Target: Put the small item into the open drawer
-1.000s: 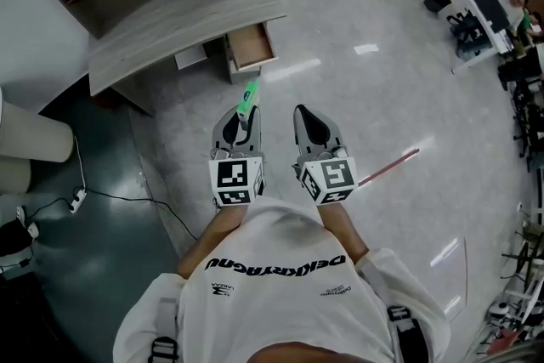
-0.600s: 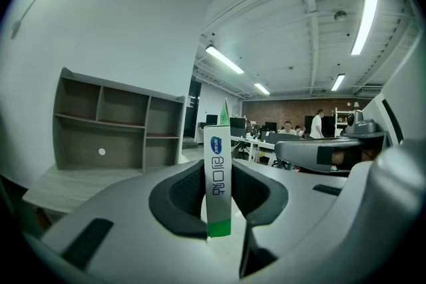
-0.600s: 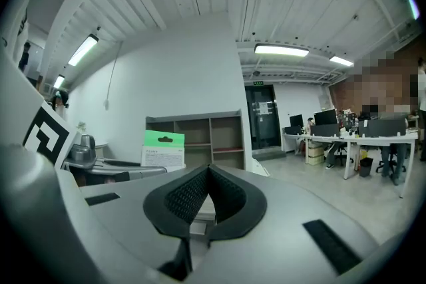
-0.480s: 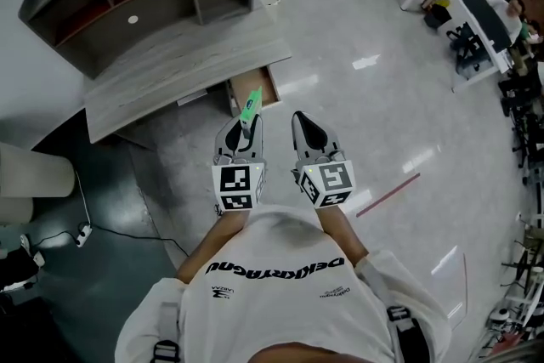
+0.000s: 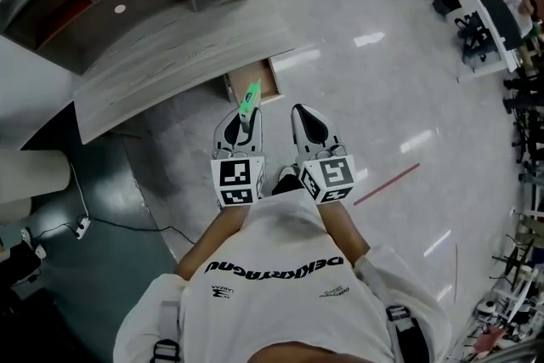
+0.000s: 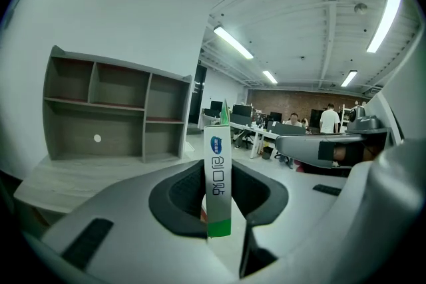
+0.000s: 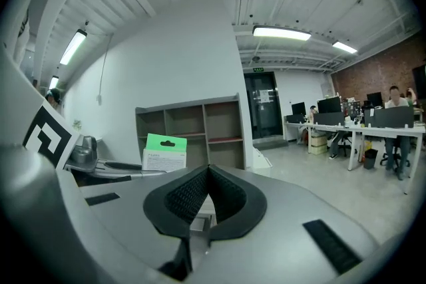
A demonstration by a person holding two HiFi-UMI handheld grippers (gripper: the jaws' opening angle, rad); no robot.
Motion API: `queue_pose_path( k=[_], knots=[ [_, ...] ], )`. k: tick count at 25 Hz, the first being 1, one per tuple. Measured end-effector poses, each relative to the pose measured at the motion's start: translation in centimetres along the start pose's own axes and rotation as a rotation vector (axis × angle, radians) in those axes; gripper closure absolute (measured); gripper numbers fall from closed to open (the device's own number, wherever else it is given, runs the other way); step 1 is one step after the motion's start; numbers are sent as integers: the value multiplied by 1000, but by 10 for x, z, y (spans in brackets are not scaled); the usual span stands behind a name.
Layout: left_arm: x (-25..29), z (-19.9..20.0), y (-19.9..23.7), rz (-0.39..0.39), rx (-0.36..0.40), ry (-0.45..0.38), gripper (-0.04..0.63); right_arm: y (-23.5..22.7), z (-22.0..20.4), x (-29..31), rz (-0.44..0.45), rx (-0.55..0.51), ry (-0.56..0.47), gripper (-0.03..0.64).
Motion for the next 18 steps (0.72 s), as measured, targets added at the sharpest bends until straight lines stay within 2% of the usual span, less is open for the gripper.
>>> queue_pose_path(
  k=[5, 9, 18],
  knots=[
    [31, -15, -7, 34, -7, 60, 502, -26, -9, 23, 44, 20, 40, 589],
    [57, -33, 4, 68, -35, 101, 502, -40, -26, 53, 79, 27, 84, 589],
    [130, -86, 14, 121, -66, 212, 502, -83, -83, 107, 138, 50, 203, 589]
  ],
)
Point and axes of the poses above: the fingertips, and each gripper's own axes: x forward along the fingers, y to its left, z out of its top, the point moved 2 cm from there along -x, backward along the fingers, and after that the axes turned 3 degrees about x, right-handed, at the moved point
